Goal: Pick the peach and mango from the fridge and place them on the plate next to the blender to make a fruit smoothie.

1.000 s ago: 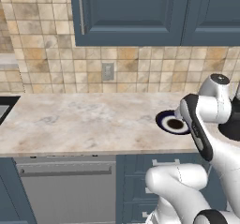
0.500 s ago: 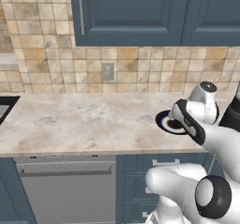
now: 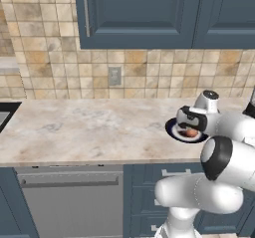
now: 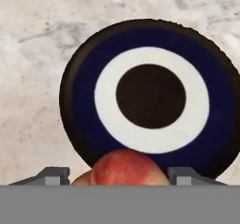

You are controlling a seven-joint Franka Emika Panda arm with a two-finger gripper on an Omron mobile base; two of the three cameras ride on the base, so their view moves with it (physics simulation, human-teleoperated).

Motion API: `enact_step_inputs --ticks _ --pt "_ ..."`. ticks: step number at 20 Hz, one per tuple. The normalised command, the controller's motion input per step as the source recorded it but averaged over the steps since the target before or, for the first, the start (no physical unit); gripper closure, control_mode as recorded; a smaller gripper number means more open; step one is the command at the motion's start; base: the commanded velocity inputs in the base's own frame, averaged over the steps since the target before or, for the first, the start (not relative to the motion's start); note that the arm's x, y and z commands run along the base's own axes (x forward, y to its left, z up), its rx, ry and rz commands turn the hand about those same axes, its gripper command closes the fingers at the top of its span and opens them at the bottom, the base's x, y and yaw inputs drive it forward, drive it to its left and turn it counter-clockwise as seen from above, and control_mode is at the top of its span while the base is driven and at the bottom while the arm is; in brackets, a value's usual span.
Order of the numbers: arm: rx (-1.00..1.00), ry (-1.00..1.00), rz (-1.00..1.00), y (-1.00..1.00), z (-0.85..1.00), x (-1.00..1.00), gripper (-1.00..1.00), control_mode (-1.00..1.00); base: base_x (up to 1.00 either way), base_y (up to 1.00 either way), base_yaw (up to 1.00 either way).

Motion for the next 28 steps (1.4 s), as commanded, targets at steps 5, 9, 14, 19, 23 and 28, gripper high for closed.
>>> enact_step_inputs --ticks 5,9,14,19,23,28 --pt "0.0 0.03 0.07 -0.1 -0.24 0.38 1.0 -1.0 0.0 0.0 0.0" --pt "0.0 0.01 0.1 -0.13 -0.14 0.47 1.0 -1.0 0.0 0.0 0.0" --pt "0.0 0.0 0.1 -0.12 -0.2 0.15 -1.0 -1.0 0.0 0.0 0.0" --pt "0.0 0.0 0.05 0.0 0.09 -0.02 -1.0 -1.0 0.0 0.0 0.0" --pt "-0.01 0.0 0.07 0.0 0.62 -0.28 -1.0 -1.0 0.0 0.0 0.0" --pt "-0.01 0.0 0.06 0.27 0.61 -0.6 -1.0 -1.0 0.0 0.0 0.0"
